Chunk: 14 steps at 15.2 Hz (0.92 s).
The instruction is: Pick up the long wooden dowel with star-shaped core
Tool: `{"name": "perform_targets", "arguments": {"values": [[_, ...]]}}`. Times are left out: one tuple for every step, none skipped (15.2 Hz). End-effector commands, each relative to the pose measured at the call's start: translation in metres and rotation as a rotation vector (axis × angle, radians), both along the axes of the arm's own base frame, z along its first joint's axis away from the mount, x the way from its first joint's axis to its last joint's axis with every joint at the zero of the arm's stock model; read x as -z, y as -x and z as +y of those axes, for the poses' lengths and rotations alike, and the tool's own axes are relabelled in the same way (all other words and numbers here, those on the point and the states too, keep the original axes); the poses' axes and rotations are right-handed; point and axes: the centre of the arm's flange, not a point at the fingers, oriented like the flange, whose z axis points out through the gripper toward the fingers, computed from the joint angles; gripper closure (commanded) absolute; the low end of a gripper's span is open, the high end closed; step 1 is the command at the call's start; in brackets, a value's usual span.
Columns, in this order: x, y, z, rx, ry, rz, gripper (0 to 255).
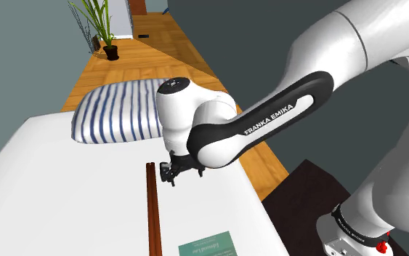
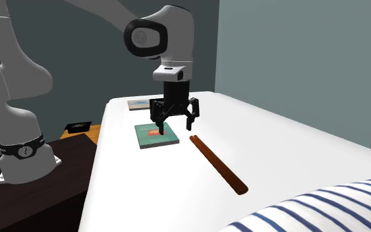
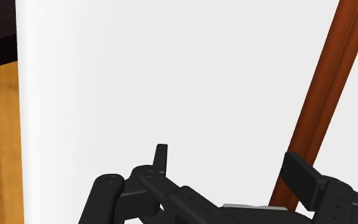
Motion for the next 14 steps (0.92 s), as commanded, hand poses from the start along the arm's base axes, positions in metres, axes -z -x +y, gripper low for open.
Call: {"name": "perform_targets", "arguments": {"values": [[0.014, -0.011, 0.018, 0.020, -0.004, -0.004, 0], [0.020, -0.017, 0.028, 0.029, -0.006, -0.006, 0], [0.027, -0.022, 0.038, 0.038, -0.008, -0.007, 0], [0.033, -0.028, 0.047, 0.047, -0.010, -0.009, 0], [0.039, -0.034, 0.057, 0.055, -0.012, -0.010, 0], [0.045, -0.040, 0.067, 0.064, -0.014, -0.012, 0], [0.051, -0.045, 0.076, 0.073, -0.016, -0.013, 0], [0.057, -0.052, 0.086, 0.082, -0.018, -0.015, 0], [0.063, -0.058, 0.096, 0.090, -0.020, -0.016, 0], [0.069, -0.064, 0.105, 0.099, -0.022, -0.018, 0], [0.070, -0.065, 0.107, 0.101, -0.023, -0.018, 0], [0.076, -0.065, 0.107, 0.101, -0.023, -0.018, 0], [0.081, -0.065, 0.107, 0.101, -0.023, -0.018, 0], [0.086, -0.065, 0.107, 0.101, -0.023, -0.018, 0]]}}
